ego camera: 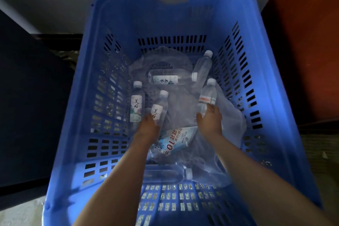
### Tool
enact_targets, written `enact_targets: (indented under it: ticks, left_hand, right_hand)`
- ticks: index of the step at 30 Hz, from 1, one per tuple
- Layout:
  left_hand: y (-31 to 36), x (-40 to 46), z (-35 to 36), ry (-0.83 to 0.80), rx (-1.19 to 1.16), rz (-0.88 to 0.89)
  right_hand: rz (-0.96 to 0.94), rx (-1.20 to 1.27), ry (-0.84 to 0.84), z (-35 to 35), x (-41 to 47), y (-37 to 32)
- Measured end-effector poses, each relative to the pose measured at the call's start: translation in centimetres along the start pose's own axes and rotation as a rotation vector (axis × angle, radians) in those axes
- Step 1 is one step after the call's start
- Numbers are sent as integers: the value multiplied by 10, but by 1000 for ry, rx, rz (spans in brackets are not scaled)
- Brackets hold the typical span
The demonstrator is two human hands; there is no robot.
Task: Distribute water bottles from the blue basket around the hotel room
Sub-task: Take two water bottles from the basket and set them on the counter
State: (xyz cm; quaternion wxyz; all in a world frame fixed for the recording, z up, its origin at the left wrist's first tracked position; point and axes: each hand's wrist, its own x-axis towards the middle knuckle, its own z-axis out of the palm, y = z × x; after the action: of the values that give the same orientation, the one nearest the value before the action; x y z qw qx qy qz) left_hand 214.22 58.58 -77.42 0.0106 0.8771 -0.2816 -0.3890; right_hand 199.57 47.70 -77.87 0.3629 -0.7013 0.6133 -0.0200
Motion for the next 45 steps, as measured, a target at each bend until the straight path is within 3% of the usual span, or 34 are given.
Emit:
enact_targets:
  ticks: [7, 11, 14, 18, 20, 23, 28, 33, 38, 45]
  left_hand:
    - [-5, 10, 0, 47, -70, 3]
    - [0, 6, 6, 1, -71, -21]
    - [3, 7, 10, -6, -116, -51]
    - [3, 14, 14, -39, -355, -70]
    - [6, 16, 15, -44, -525, -98]
    - [11, 19, 17, 2, -602, -126]
    - [14, 25, 23, 15, -586, -75]
    - [5, 25, 15, -82, -783, -89]
    - [1, 5, 4, -167, -967, -80]
    - [24, -37, -28, -238, -1285, 26]
  right_hand:
    - [155, -37, 75, 17, 13, -11]
    - [371, 262, 47, 20, 32, 1]
    - [357, 380, -23, 16, 40, 14]
    - [249, 580, -50, 0, 34, 21]
    - [245, 709, -199, -7, 29, 24]
    - [290, 817, -426, -8, 18, 28]
    - [437, 1066, -513, 0, 21, 39]
    - [493, 1211, -671, 2, 20, 43]
    - [328, 1146, -776, -3, 12, 33]
    - [171, 1255, -1069, -37, -19, 14]
